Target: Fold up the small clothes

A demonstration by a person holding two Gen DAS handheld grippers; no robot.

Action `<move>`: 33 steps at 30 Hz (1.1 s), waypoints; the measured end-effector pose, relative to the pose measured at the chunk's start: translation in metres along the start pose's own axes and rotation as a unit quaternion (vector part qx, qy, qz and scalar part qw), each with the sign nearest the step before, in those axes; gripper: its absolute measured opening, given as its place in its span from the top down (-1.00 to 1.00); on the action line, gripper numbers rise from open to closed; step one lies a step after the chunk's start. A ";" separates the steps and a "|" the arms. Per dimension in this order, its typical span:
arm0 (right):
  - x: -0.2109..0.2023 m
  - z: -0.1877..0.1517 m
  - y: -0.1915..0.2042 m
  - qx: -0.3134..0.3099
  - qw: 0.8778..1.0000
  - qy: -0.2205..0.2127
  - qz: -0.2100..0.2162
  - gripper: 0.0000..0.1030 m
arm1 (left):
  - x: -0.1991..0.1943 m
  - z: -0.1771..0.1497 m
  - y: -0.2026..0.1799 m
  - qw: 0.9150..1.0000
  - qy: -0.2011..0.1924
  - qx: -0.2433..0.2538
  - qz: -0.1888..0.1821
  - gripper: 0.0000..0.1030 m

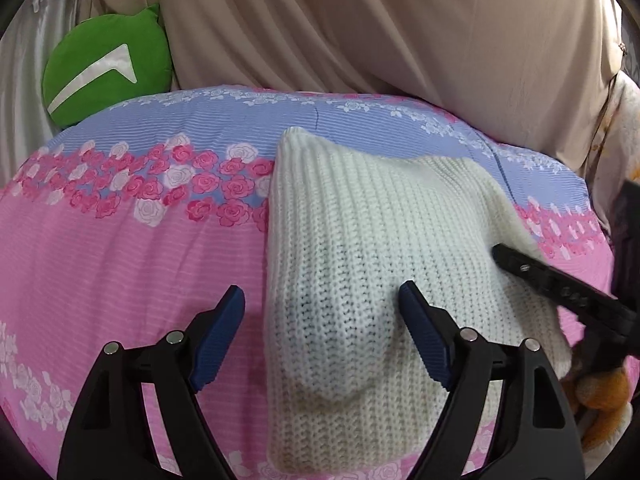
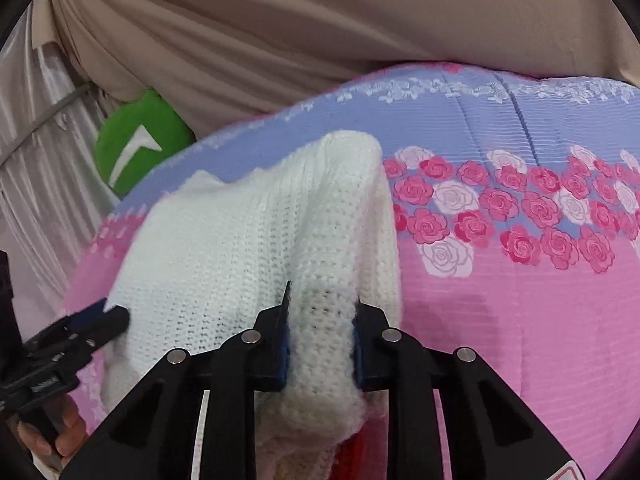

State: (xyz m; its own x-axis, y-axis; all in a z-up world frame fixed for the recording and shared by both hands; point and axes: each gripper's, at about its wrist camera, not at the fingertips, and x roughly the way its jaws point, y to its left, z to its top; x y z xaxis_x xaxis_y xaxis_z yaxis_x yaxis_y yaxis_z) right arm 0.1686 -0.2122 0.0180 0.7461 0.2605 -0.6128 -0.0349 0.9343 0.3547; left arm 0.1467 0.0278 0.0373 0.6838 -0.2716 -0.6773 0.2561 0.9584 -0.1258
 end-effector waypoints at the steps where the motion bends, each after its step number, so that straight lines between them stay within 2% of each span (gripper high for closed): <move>1: -0.012 0.000 0.006 -0.010 1.000 -0.015 -0.006 0.56 | 0.000 0.000 0.000 1.000 -0.002 0.000 0.003 -0.51; 5: -0.050 -0.013 0.027 -0.036 0.996 -0.061 -0.048 0.49 | -0.005 -0.003 -0.005 1.000 -0.014 0.006 0.021 -0.51; 8: -0.067 -0.034 0.034 -0.038 0.995 -0.072 -0.056 0.49 | -0.011 -0.008 -0.007 0.999 -0.020 0.007 0.034 -0.55; 9: -0.072 -0.043 0.036 -0.039 0.995 -0.074 -0.057 0.49 | -0.014 -0.011 -0.008 0.999 -0.022 0.006 0.041 -0.62; 12: -0.073 -0.064 0.041 -0.061 0.993 -0.059 -0.083 0.49 | -0.021 -0.023 -0.009 0.998 -0.029 0.009 0.057 -0.65; 14: -0.052 -0.071 0.034 -0.070 0.991 -0.026 -0.108 0.49 | -0.023 -0.033 -0.012 0.998 -0.027 0.012 0.061 -0.66; 16: -0.044 -0.075 0.022 -0.047 0.994 -0.012 -0.101 0.38 | -0.023 -0.043 -0.014 0.998 -0.018 0.012 0.060 -0.66; 18: -0.059 -0.075 0.019 -0.026 0.996 -0.023 -0.084 0.33 | -0.025 -0.052 -0.015 0.998 -0.016 0.010 0.065 -0.66; 20: -0.074 -0.080 0.024 -0.029 0.995 -0.042 -0.086 0.30 | -0.031 -0.062 -0.017 0.997 -0.021 0.012 0.073 -0.66; 22: -0.087 -0.089 0.028 -0.036 0.994 -0.053 -0.093 0.23 | -0.037 -0.070 -0.018 0.997 -0.029 0.013 0.076 -0.85; 23: -0.091 -0.095 0.028 -0.037 0.993 -0.059 -0.095 0.11 | -0.039 -0.074 -0.019 0.996 -0.033 0.012 0.078 -0.86; 24: -0.095 -0.101 0.028 -0.038 0.992 -0.065 -0.099 -0.21 | -0.041 -0.078 -0.020 0.996 -0.034 0.011 0.082 -0.87; 25: -0.098 -0.108 0.028 -0.040 0.991 -0.072 -0.101 -0.40 | -0.041 -0.081 -0.021 0.996 -0.034 0.012 0.083 -0.88; 26: -0.099 -0.113 0.028 -0.042 0.991 -0.079 -0.101 -0.70 | -0.041 -0.084 -0.022 0.996 -0.033 0.011 0.085 -0.88; 31: -0.096 -0.127 0.036 -0.053 0.991 -0.054 -0.113 -0.71 | -0.045 -0.090 -0.027 0.994 -0.039 0.004 0.100 -0.89; 33: -0.093 -0.130 0.038 -0.055 0.991 -0.047 -0.116 -0.71 | -0.045 -0.092 -0.027 0.995 -0.030 -0.007 0.091 -0.89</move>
State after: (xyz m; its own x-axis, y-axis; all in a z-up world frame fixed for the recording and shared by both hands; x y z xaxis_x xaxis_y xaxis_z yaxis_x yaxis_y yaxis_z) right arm 0.0115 -0.1694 -0.0029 0.8003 0.0167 -0.5994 0.0768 0.9885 0.1300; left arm 0.0463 0.0225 0.0039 0.7580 -0.0970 -0.6450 0.1139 0.9934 -0.0156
